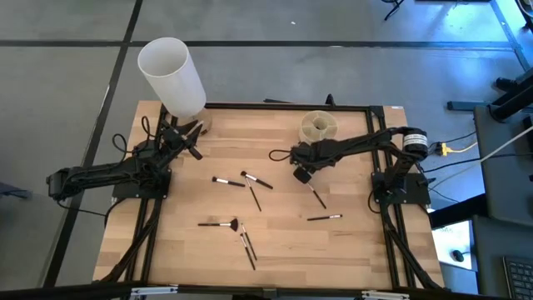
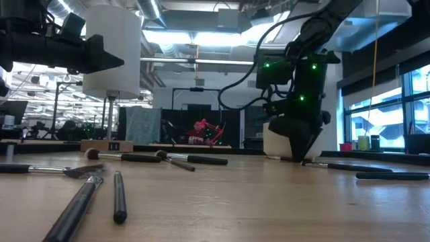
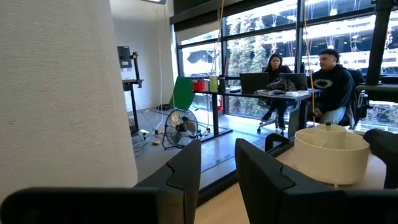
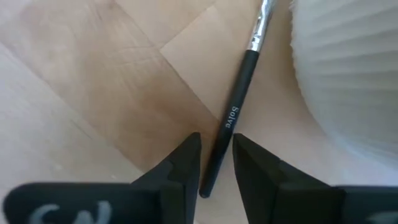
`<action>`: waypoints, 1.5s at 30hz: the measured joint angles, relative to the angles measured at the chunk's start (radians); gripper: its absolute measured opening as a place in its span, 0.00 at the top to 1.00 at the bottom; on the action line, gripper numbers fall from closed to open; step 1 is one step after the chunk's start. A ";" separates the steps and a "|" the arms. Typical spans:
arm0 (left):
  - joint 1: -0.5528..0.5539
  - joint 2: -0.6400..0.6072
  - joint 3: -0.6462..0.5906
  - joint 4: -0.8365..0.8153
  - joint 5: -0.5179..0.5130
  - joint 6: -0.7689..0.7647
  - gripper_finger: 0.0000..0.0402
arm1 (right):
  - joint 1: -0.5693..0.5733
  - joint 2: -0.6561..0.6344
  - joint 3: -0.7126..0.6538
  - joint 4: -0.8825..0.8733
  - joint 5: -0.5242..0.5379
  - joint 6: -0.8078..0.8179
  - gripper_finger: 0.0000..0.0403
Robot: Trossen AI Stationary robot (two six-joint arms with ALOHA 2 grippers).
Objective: Sort items
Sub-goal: Put the foundation brush into the pen organizer
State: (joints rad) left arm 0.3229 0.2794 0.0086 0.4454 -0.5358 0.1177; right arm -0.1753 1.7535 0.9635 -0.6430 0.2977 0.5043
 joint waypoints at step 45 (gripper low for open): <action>0.000 0.000 0.000 -0.008 0.006 -0.020 0.76 | 0.051 0.003 0.231 -0.204 -0.180 -0.142 0.68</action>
State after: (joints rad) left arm 0.3229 0.2794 0.0086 0.4370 -0.5297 0.0975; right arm -0.1247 1.7561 1.1944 -0.8468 0.1173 0.3626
